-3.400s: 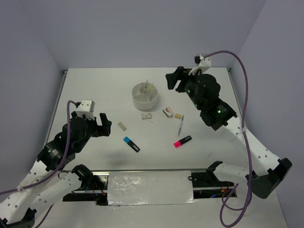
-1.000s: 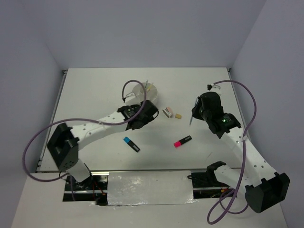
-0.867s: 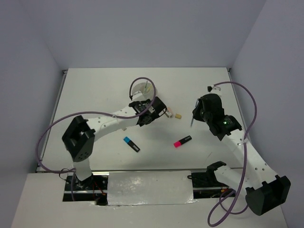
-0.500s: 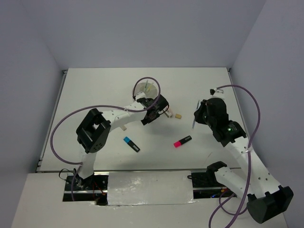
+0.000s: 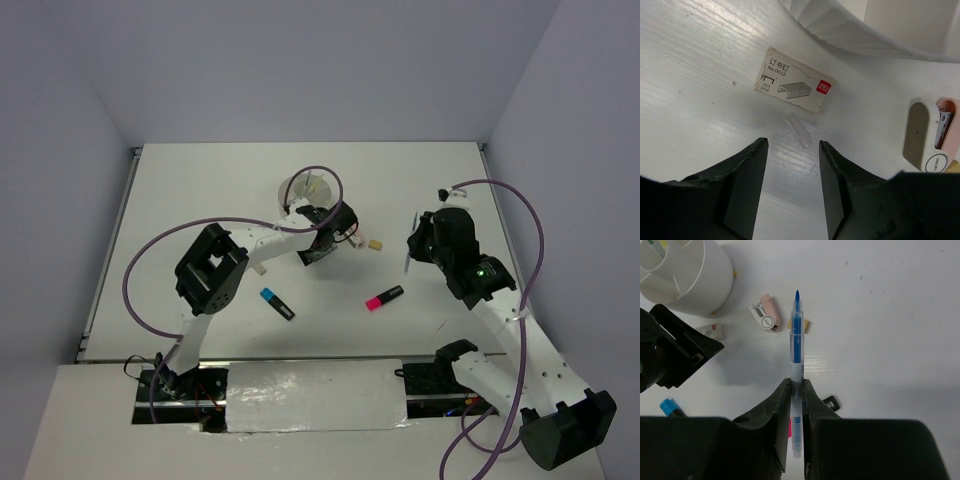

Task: Sort the stationery into containers
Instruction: Close the pen cap on the pen.

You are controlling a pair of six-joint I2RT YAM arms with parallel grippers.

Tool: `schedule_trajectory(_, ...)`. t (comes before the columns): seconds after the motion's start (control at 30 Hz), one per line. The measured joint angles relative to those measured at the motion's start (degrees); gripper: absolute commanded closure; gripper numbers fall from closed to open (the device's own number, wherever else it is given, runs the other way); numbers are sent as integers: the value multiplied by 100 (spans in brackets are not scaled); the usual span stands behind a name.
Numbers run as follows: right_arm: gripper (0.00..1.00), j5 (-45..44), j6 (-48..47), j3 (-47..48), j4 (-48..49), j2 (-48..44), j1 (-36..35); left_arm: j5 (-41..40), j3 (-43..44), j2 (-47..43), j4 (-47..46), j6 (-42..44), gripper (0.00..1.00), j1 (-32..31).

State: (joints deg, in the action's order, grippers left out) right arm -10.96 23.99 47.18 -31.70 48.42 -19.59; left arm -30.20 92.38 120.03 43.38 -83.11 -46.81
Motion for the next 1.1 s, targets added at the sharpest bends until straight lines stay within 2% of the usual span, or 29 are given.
schedule_trajectory(0.27,100,90,-111,0,24,-4,-2,-48,120,90,160,-120,43,0)
schedule_trajectory(0.37,100,111,-118,0,44,-20,-2,-55,181,251,155,-120,48,0)
schedule_trajectory(0.53,100,142,-142,0,70,-76,0,-98,225,358,181,-114,49,0)
schedule_trajectory(0.67,100,177,-157,0,81,-107,0,-103,225,358,197,-118,56,0)
schedule_trajectory(0.8,100,203,-160,0,83,-122,0,-94,210,358,179,-101,59,0)
schedule_trajectory(0.9,100,245,-160,0,83,-138,0,-103,192,358,129,-63,69,0)
schedule_trajectory(1.0,100,282,-157,0,83,-157,0,-107,181,358,114,68,71,0)
schedule_trajectory(1.03,100,286,-157,0,83,-168,0,-109,168,354,101,83,75,0)
schedule_trajectory(1.07,100,295,-157,0,83,-179,0,-109,142,341,74,90,85,0)
schedule_trajectory(1.1,100,308,-157,0,85,-192,0,-107,103,315,26,125,89,0)
